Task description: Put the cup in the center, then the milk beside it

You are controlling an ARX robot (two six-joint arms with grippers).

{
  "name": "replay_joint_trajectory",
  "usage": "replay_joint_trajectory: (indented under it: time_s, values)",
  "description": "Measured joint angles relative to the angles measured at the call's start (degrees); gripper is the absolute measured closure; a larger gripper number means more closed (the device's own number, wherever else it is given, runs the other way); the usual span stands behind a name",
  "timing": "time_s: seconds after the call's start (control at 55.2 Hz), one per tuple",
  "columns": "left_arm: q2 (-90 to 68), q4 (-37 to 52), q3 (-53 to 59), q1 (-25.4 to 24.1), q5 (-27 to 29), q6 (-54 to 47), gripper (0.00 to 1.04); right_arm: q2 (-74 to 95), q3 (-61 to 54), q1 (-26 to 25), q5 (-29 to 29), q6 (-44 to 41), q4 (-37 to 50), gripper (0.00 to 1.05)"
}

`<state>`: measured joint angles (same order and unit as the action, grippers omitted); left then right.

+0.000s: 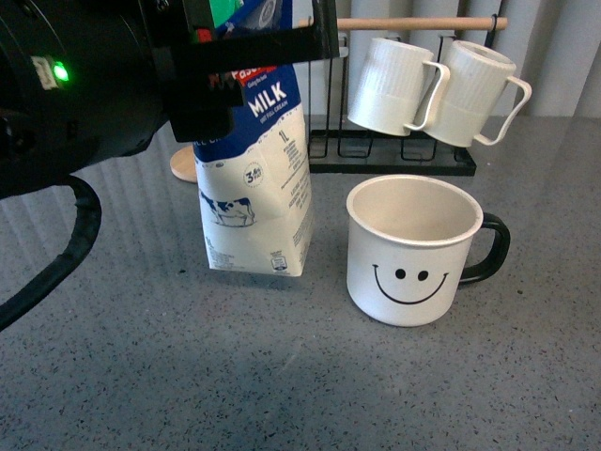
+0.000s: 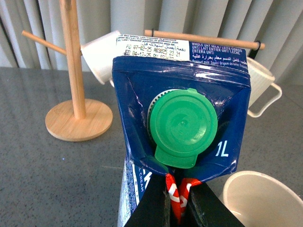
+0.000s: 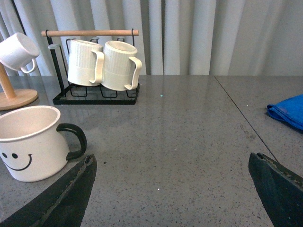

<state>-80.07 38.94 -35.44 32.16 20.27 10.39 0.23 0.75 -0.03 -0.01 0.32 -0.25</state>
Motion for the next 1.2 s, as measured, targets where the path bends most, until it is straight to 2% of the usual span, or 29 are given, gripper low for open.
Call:
replay_joint_trajectory:
  time_s: [0.362,1.196]
  values:
    - [-4.96,2.25,-0.37,2.27,4.04,1.9,1.02,0.02,0.0,0.0,0.0,0.0,0.0,0.07]
    - [-8.13,2.34,-1.97,4.57,6.97,4.83,1.02,0.0,0.0,0.0,0.0,0.0,0.0,0.07]
